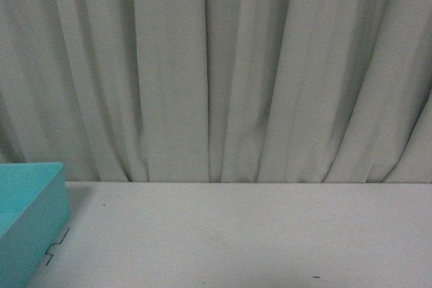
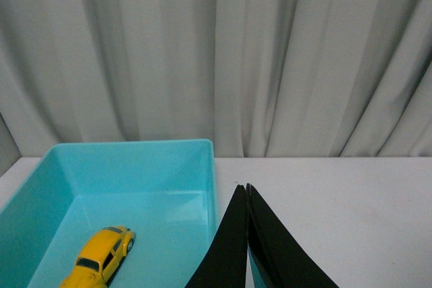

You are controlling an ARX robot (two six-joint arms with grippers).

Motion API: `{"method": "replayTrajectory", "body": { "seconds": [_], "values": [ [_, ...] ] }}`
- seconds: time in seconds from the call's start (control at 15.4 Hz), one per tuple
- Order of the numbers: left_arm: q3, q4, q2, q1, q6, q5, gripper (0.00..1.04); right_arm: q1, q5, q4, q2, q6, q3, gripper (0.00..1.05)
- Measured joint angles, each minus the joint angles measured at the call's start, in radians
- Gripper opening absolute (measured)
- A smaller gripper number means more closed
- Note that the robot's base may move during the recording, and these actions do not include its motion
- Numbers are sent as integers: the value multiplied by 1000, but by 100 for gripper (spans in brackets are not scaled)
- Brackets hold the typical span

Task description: Wind up and store yellow beetle toy

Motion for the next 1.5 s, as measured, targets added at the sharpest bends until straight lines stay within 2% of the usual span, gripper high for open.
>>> {"method": "replayTrajectory", "body": {
  "seconds": [0.07,0.33,0.78,0.91,1.17,1.24,1.37,1.43,1.5],
  "values": [
    [-27,44,-12,0,0,0,2,0,0,0,0,0,0,98],
    [-32,-83,-127,0,0,0,2,0,0,0,0,0,0,98],
    [-32,-188,-233,0,0,0,2,0,0,0,0,0,0,98],
    [-31,-370,-360,0,0,2,2,0,1,0,0,0,0,98],
    [-31,-364,-398,-1,0,0,2,0,0,0,0,0,0,98],
    [-31,-364,-398,-1,-1,0,7,0,0,0,0,0,0,98],
    [-31,-364,-398,-1,-1,0,23,0,0,0,0,0,0,98],
    [-31,-364,-398,-1,-1,0,37,0,0,0,0,0,0,98],
    [-31,-364,-398,-1,-1,0,61,0,0,0,0,0,0,98]
  ]
}}
